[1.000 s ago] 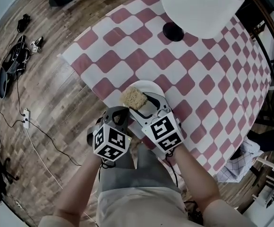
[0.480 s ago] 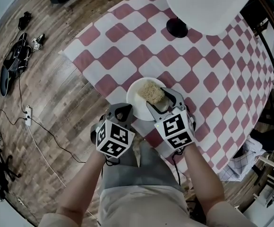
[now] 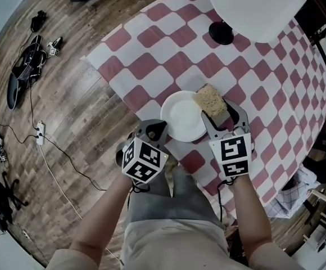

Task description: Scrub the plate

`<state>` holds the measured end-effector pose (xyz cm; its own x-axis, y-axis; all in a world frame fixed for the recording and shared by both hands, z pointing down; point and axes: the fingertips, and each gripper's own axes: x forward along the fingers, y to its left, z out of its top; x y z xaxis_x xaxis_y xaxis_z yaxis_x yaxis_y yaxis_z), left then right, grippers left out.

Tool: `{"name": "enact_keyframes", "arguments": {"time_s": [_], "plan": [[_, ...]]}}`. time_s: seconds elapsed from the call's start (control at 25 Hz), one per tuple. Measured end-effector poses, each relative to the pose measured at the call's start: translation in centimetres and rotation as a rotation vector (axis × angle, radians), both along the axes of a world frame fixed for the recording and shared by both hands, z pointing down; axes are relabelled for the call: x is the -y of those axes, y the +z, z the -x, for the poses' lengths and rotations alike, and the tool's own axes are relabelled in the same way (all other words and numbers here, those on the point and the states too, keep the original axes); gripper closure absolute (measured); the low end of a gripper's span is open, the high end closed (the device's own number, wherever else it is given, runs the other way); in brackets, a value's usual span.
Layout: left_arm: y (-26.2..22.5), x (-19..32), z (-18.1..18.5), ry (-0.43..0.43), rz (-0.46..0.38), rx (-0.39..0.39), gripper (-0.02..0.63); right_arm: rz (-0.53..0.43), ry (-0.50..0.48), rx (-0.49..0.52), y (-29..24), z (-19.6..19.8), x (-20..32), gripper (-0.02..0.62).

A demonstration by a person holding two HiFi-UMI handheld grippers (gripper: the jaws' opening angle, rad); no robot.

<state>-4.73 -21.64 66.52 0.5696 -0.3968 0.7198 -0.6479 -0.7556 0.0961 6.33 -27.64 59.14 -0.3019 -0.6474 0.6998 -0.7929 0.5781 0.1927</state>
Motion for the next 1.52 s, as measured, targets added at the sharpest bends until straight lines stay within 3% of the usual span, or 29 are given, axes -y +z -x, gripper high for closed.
{"name": "enact_keyframes", "arguments": {"time_s": [0.12,0.2,0.32,0.6,0.8,1.08,1.28,1.44,1.52], "plan": [[-0.1,0.0,0.2,-0.032,-0.003,-0.033,0.592,-0.142,-0.141,-0.054,-2.5,3.4,-0.7,0.339],[-0.1,0.0,0.2,-0.042,-0.010,-0.042,0.592,-0.105,-0.227,-0.036,-1.7,6.2,-2.3,0.339],[-0.1,0.0,0.1,-0.029,-0.025,-0.031,0.592,0.013,-0.275,-0.028,0.9,8.5,-4.2,0.339],[-0.2,0.0,0.1,-0.017,-0.023,-0.040,0.592,0.149,-0.243,-0.003,4.1,8.7,-5.1,0.341],[-0.1,0.0,0.1,-0.013,-0.021,-0.014,0.592,0.207,-0.250,-0.073,5.1,6.2,-5.1,0.342],[-0.1,0.2,0.0,-0.001,-0.022,-0.004,0.592,0.178,-0.147,-0.105,3.6,1.4,-4.7,0.342],[0.0,0.1,-0.1,0.002,-0.025,0.009,0.592,0.084,-0.039,-0.175,1.4,-1.5,-3.4,0.341],[-0.1,0.1,0.0,0.004,-0.019,0.000,0.592,-0.019,-0.138,-0.114,-1.6,2.5,-3.7,0.341],[0.0,0.2,0.1,-0.006,-0.013,-0.006,0.592,0.009,-0.209,-0.113,-0.9,5.0,-4.9,0.341]]}}
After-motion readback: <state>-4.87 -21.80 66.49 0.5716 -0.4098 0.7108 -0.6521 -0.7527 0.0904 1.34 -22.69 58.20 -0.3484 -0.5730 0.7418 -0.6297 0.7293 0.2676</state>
